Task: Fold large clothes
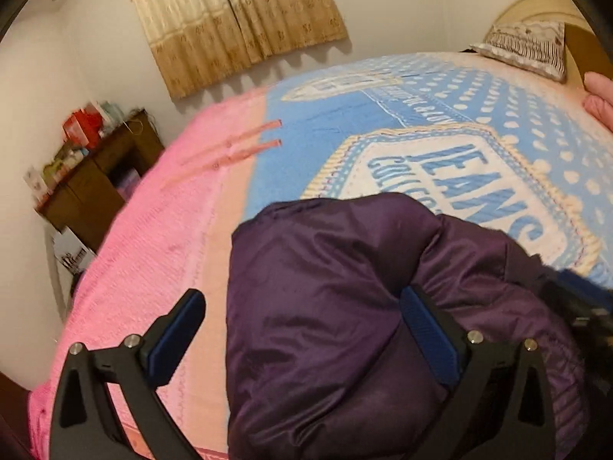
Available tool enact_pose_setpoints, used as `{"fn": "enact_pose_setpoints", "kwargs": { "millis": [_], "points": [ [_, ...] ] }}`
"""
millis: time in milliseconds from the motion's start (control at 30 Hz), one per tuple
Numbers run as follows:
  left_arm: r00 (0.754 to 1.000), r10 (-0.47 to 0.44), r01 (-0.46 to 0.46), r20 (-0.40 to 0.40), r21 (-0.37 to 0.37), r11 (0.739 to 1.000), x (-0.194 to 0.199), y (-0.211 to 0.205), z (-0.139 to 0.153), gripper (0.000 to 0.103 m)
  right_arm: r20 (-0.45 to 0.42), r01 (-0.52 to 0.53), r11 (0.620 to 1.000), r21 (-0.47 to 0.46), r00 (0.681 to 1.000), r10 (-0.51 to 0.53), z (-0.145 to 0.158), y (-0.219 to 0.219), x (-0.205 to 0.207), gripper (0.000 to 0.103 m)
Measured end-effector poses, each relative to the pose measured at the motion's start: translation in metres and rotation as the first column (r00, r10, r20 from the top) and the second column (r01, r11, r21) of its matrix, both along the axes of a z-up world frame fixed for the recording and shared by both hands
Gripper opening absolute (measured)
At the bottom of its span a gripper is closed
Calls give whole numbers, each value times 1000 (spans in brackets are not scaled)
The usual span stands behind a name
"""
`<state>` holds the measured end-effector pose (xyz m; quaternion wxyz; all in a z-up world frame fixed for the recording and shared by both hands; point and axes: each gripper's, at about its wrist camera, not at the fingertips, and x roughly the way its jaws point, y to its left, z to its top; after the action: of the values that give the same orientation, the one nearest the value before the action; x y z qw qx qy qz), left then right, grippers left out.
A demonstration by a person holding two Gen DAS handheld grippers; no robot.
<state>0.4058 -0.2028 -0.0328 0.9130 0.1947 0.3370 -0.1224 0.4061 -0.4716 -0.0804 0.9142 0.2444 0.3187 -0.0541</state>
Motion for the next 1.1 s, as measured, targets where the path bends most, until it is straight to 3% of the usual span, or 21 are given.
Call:
{"fn": "enact_pose_setpoints", "kwargs": {
  "millis": [67, 167, 333, 433, 533, 667, 800, 900, 967, 1033, 1100],
  "points": [
    [999, 4, -6, -35, -35, 999, 8, 7, -1, 103, 16, 44, 998, -44, 999, -43, 16, -2, -27, 36],
    [998, 11, -14, -56, -55, 998, 13, 10, -2, 103, 112, 71, 992, -103, 992, -59, 44, 7, -75, 36],
    [1000, 18, -18, -26, -19, 1000, 7, 5, 0, 103, 178, -59, 997, -57, 982, 69, 59, 38, -126, 37],
    [999, 16, -17, -31, -24, 1000, 9, 6, -1, 103, 146, -131, 990, -50, 980, 137, 42, 59, -139, 37],
    [1000, 11, -11, -23, -18, 1000, 8, 5, 0, 103, 50, -121, 991, 59, 992, 118, -1, 64, -139, 37],
    [1000, 10, -10, -18, -8, 1000, 7, 4, 0, 103, 142, -88, 967, 241, 988, 55, -35, 48, -146, 37],
    [999, -13, 12, -29, -42, 999, 6, 10, 5, 103, 145, -86, 972, 218, 988, 55, -32, 53, -151, 40],
    [983, -117, 96, -140, -151, 984, 7, 35, 17, 103, 115, -109, 956, 272, 990, 80, -25, 44, -153, 43],
    [967, -163, 118, -195, -224, 967, 5, 57, 26, 103, 105, -119, 935, 335, 991, 88, -19, 33, -157, 47],
    [962, -177, 109, -209, -300, 948, -1, 85, 36, 103, 115, -108, 923, 371, 991, 70, -12, 21, -163, 74],
    [954, -209, 109, -215, -399, 911, -8, 109, 41, 103, 188, -70, 927, 368, 982, -1, 3, 3, -174, 92]
  ]
}}
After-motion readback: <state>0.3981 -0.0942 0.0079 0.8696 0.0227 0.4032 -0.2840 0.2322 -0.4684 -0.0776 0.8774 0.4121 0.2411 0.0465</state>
